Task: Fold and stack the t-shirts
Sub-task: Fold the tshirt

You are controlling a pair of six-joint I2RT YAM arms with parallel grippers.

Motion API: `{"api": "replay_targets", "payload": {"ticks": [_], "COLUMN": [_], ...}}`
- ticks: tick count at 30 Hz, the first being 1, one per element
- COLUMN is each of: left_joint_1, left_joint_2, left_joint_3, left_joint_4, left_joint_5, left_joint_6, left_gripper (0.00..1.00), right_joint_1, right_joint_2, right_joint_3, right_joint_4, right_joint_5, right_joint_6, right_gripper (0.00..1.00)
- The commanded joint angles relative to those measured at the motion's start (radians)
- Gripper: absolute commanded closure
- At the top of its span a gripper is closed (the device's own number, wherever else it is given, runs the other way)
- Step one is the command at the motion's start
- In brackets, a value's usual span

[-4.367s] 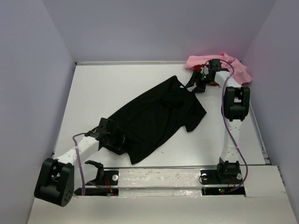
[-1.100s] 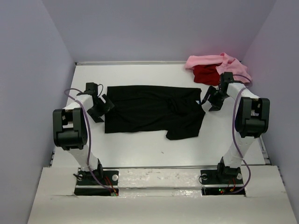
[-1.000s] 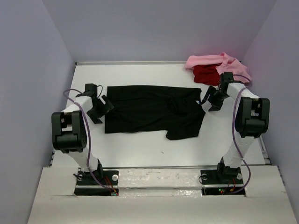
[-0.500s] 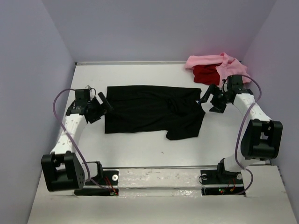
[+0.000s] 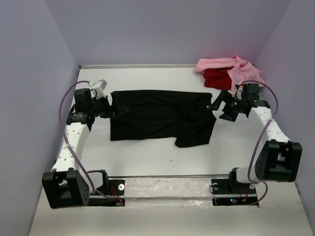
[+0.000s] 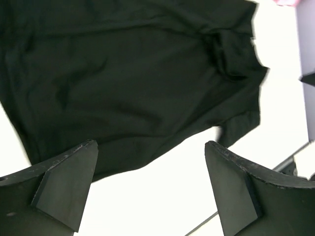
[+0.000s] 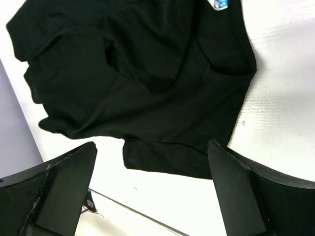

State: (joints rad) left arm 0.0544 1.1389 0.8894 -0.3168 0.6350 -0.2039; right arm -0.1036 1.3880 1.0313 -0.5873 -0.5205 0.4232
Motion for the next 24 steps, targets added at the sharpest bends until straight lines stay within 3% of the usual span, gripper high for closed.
{"api": "replay_targets", "payload": {"ticks": [1, 5, 8, 9, 12, 24], "left_joint_1": [0.004, 0.007, 0.010, 0.012, 0.013, 0.015], "left_joint_2": [-0.039, -0.070, -0.047, -0.007, 0.035, -0.091], "left_joint_3": [0.100, 0.071, -0.024, -0.047, -0.011, 0.034], "left_joint_4": [0.052, 0.145, 0.335, 0.410, 0.369, 0.337], "left_joint_5": [0.129, 0.146, 0.228, 0.327, 0.448, 0.362], "left_joint_6": [0.072, 0.017, -0.179, -0.286, -0.287, -0.462], "left_gripper": [0.01, 0.01, 0.01, 0.01, 0.01, 0.01], "right_joint_1": [-0.005, 0.005, 0.015, 0.015, 0.015, 0.015], "right_joint_2": [-0.029, -0.037, -0.056, -0.069, -0.084, -0.132], "right_joint_3": [0.013, 0.030, 0.035, 0.036, 0.042, 0.041], "right_joint_4": [0.040, 0.040, 0.040, 0.037, 0.023, 0.021], "right_joint_5": [-0.045, -0.041, -0.029, -0.027, -0.030, -0.006], "right_joint_6": [-0.001, -0.014, -0.024, -0.024, -0.024, -0.023], "right_gripper": [0.00, 0.00, 0.00, 0.00, 0.00, 0.01]}}
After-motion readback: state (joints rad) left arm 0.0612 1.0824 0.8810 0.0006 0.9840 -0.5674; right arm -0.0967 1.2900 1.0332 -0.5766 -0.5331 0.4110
